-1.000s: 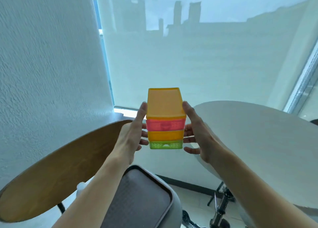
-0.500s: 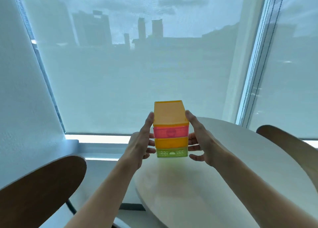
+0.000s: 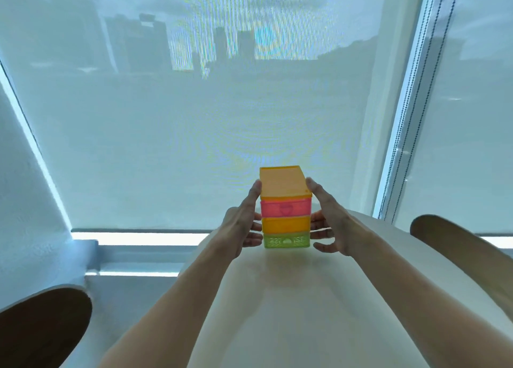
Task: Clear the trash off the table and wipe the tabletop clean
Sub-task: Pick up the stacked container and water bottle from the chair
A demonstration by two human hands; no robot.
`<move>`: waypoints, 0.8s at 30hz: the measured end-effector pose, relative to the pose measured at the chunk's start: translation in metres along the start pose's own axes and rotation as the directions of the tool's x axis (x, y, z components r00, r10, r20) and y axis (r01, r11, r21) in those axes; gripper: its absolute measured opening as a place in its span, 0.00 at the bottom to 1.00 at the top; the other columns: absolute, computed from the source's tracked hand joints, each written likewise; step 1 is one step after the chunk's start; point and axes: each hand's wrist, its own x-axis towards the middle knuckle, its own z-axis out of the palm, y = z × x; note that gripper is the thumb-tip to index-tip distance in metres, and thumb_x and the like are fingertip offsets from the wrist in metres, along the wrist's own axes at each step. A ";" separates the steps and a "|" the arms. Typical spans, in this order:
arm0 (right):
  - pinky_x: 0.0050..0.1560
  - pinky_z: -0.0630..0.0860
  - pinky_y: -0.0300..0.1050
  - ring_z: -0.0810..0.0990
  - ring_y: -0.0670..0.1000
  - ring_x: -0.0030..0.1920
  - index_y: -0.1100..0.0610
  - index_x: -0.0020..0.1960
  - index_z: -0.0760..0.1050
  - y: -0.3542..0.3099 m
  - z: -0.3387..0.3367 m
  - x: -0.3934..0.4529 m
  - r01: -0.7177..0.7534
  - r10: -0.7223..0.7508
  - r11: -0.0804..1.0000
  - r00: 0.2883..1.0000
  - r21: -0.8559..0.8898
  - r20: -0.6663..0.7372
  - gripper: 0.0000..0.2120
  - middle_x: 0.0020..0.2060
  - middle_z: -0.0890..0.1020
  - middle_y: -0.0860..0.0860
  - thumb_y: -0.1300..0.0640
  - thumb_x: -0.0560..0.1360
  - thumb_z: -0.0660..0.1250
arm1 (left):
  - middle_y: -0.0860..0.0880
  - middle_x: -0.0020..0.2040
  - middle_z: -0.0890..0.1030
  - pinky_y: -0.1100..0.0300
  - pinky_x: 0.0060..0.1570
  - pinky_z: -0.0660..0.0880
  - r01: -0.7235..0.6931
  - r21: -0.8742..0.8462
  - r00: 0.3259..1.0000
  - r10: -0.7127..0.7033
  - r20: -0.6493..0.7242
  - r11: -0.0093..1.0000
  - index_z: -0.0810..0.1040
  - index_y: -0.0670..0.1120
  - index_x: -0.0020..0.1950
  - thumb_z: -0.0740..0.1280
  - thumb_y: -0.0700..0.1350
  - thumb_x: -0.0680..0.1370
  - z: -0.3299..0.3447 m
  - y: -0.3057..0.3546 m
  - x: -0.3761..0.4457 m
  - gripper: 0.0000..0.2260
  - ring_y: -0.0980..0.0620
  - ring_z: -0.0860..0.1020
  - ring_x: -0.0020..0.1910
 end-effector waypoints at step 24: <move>0.43 0.80 0.46 0.82 0.54 0.38 0.61 0.46 0.81 -0.005 -0.014 0.065 -0.008 0.008 0.999 1.000 0.033 0.003 0.43 0.35 0.83 0.54 0.20 0.64 0.60 | 0.39 0.47 0.83 0.55 0.38 0.82 0.044 -0.008 0.997 -0.045 -0.058 0.999 0.79 0.38 0.52 0.63 0.76 0.66 0.019 0.007 0.058 0.41 0.43 0.83 0.41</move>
